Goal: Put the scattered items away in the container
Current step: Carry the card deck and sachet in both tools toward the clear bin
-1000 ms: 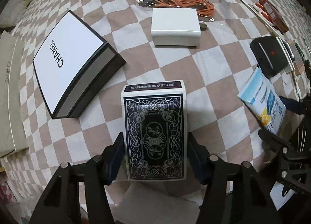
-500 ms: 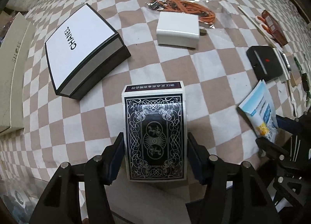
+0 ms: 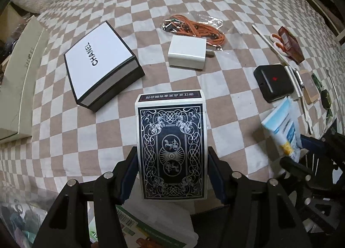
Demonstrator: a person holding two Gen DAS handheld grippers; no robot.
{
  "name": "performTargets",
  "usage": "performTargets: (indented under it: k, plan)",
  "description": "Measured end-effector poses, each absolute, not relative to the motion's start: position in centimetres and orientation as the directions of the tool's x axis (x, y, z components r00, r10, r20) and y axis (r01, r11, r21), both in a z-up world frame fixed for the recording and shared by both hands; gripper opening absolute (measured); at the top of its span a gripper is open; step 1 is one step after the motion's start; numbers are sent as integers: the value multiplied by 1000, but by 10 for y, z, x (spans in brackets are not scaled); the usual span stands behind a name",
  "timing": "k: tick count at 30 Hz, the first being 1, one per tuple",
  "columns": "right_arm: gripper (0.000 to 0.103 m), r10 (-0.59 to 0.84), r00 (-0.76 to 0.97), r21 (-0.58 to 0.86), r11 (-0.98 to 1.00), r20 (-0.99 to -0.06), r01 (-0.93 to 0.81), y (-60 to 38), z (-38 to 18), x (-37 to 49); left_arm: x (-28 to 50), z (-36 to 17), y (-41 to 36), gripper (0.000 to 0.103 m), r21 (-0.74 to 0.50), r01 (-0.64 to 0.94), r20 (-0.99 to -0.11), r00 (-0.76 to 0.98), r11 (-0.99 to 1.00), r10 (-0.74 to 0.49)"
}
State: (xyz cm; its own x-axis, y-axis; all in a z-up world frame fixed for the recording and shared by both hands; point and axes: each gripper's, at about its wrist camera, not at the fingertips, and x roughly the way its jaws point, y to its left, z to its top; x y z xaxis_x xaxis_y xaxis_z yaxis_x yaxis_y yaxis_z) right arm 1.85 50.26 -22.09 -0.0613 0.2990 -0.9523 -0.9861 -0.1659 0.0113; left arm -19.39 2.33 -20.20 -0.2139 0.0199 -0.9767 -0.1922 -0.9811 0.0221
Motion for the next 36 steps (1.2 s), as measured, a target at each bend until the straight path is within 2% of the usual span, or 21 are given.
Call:
performTargets:
  k: [3,5,8,10,13,36]
  plan:
    - [43,320,-62,18,-139,-945,-990,505,-211,22,-205,-172,41,60,11,-191,-971,-237,-982,36]
    - [43,339,-61,21,-120,-939,-993,504,-202,26,-243,-177,31,60,5,-198,-965,-259,-980,48]
    - [43,366,-57,22,-101,-929,-995,502,-188,31,-243,-162,36,60,-11,-199,-954,-290,-980,70]
    - [43,386,-59,26,-89,-921,-996,500,-177,34,-221,-145,34,60,-7,-209,-947,-314,-978,73]
    - [43,410,-60,33,-73,-910,-997,497,-165,37,-242,-147,50,60,-17,-215,-937,-337,-977,91]
    - [43,600,-67,75,-11,-797,-997,458,-73,40,-195,-53,46,60,-30,-217,-819,-555,-976,148]
